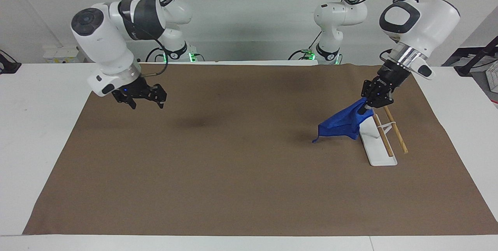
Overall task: Right arm passes towel to left arm to hang
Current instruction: 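Move the towel over the rack with the left gripper while the right gripper retracts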
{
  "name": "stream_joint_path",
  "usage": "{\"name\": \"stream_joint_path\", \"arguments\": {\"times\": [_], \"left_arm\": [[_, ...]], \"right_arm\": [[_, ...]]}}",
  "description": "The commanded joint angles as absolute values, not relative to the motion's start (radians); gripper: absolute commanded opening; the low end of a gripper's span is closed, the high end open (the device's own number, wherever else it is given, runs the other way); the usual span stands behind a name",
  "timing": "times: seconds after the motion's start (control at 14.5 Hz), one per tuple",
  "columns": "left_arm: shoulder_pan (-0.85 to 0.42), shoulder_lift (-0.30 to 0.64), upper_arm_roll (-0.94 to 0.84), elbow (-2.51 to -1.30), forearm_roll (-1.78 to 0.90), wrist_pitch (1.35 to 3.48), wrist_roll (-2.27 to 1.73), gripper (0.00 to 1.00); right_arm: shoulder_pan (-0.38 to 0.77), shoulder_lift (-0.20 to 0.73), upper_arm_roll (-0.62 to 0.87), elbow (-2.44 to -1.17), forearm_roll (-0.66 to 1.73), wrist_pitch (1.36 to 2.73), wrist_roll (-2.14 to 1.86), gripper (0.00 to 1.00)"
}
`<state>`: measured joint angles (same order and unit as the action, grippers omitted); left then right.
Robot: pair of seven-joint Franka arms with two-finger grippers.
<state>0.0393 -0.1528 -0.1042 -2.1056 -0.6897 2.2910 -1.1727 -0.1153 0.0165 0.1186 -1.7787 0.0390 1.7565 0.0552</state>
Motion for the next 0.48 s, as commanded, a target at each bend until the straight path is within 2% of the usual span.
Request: {"name": "stream_joint_path", "arguments": {"times": [0.0,0.14,0.41], "left_arm": [[0.087,-0.150,-0.112,-2.109,-0.696,2.305,-1.204,0.00],[0.092,-0.159,-0.112,-2.143,-0.696,2.357,-1.270,0.00],[0.087,-0.172,-0.114,-2.189,-0.696,2.457,-1.399,0.01]], "right_arm": [[-0.086,-0.006,0.054,-1.717,0.037,1.680,0.017,0.99],[-0.086,0.002,0.025,-1.649,0.031,1.578,0.006,0.99],[-0.084,0.002,0.029,-1.648,0.020,1.572,0.015,0.99]]}}
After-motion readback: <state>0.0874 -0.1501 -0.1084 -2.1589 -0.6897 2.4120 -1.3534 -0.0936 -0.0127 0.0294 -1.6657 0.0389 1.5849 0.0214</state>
